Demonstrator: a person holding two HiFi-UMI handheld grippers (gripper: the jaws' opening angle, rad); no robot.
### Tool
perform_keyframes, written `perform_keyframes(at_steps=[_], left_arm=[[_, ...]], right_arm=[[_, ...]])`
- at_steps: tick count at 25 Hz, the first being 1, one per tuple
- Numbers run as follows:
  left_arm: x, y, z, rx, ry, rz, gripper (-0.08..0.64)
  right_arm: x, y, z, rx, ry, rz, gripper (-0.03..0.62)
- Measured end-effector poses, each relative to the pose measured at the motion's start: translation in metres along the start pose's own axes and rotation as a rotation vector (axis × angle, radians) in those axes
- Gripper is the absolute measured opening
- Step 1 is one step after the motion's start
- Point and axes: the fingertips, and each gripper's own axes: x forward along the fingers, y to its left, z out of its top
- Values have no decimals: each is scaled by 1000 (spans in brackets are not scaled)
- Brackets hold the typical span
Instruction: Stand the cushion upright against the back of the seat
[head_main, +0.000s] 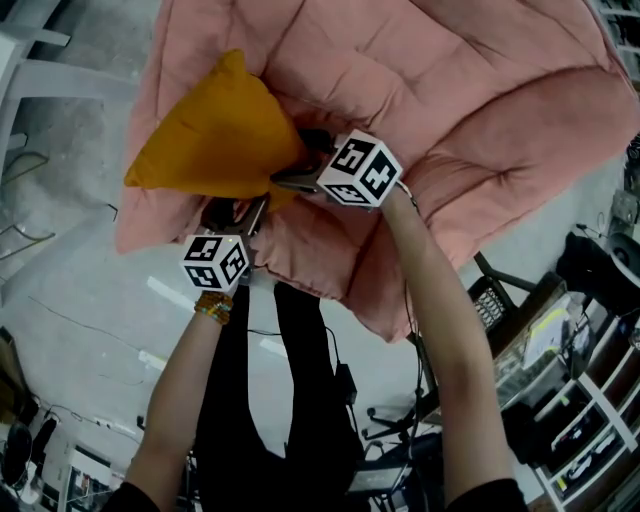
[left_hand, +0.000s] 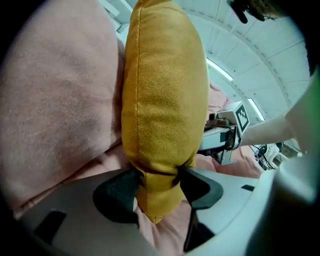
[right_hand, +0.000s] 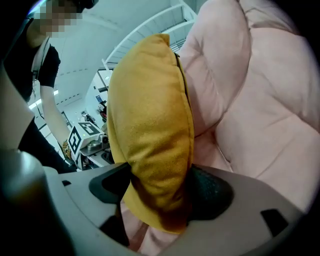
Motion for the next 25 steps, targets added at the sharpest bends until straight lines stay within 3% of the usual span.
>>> perform_keyframes(at_steps=[15,25], left_arm=[[-22,-17,6,56,23,24,204],[-44,-26,24,189,15,20,196]], right_arm=[[-23,27,3,64,-55,-82,304],[-41,48,15,102,-144,-180,293]])
